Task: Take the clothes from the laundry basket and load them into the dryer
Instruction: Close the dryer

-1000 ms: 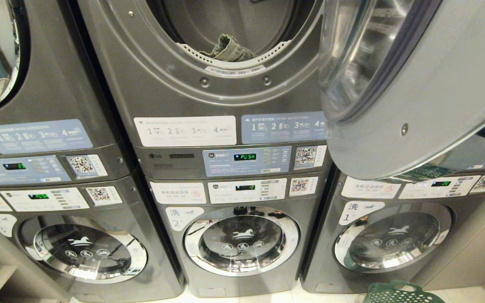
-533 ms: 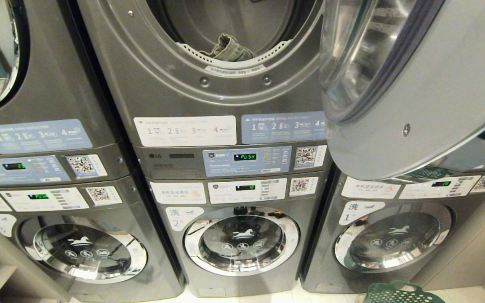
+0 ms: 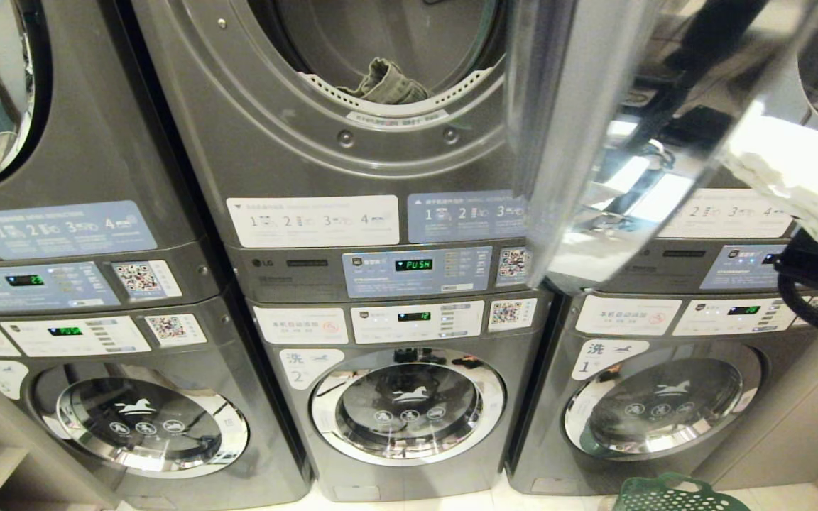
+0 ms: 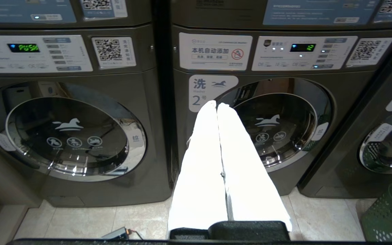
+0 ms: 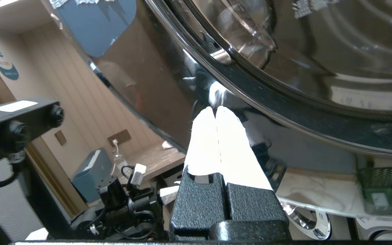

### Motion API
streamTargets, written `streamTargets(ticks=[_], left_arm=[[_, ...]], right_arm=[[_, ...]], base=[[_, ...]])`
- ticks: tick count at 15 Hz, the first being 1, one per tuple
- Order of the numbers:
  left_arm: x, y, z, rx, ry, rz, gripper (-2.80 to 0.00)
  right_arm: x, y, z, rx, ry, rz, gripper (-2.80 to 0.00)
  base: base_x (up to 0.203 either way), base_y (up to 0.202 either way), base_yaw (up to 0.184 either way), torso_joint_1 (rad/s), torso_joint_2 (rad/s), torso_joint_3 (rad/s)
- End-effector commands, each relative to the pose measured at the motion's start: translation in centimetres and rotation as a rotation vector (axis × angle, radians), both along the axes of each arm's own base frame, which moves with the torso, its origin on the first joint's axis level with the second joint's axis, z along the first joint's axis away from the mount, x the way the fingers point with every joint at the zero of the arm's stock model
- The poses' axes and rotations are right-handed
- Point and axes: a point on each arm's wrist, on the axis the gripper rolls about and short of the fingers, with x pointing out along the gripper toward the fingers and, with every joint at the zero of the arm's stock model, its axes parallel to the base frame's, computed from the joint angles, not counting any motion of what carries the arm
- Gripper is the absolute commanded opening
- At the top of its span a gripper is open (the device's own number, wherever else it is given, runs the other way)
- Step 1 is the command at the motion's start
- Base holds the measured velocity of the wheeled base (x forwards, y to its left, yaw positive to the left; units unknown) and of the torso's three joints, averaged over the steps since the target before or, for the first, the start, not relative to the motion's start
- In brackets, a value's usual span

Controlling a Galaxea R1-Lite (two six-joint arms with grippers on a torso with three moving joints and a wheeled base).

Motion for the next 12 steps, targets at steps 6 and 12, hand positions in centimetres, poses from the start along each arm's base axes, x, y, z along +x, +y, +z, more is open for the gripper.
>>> streamTargets(ticks=[6, 12], left_arm=[[0.0, 0.0, 0.0, 0.0, -0.001, 0.001, -2.8], [0.0, 0.0, 0.0, 0.0, 0.0, 0.001, -2.8]], right_arm=[[4.9, 7.5, -4.0, -0.074, 0.023, 0.093, -2.8], [6.5, 6.0, -4.2, -0.002, 0.034, -0.178, -2.8]], base=[[0.0, 0.0, 0.0, 0.0, 0.0, 0.0], [0.0, 0.0, 0.0, 0.0, 0.0, 0.0]])
